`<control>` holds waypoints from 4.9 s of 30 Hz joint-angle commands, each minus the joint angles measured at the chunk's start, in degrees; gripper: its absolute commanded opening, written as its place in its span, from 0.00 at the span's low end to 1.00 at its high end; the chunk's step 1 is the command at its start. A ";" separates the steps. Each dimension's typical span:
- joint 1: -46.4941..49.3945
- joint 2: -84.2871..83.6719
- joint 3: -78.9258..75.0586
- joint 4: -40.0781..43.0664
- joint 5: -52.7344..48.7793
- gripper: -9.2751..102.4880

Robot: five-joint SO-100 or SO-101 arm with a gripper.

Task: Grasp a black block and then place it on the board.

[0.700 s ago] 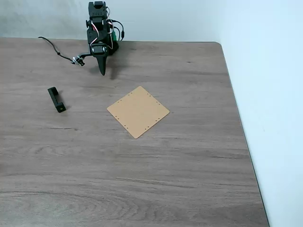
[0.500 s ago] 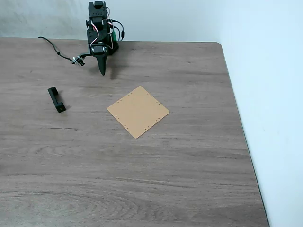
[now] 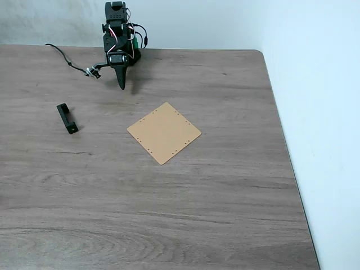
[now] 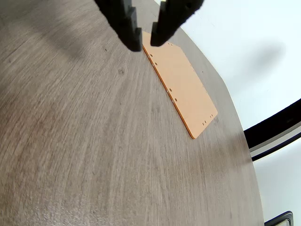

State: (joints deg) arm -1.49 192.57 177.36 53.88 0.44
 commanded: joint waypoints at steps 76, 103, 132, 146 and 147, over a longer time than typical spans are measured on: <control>3.87 0.97 -4.66 -0.53 -10.72 0.08; 14.33 -47.99 -38.67 -10.63 -60.82 0.08; 29.27 -78.84 -55.11 -17.40 -121.20 0.33; 33.66 -88.95 -63.46 -18.19 -130.78 0.33; 33.93 -89.74 -63.98 -18.28 -130.96 0.33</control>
State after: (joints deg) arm 31.46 102.39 116.10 35.95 -129.20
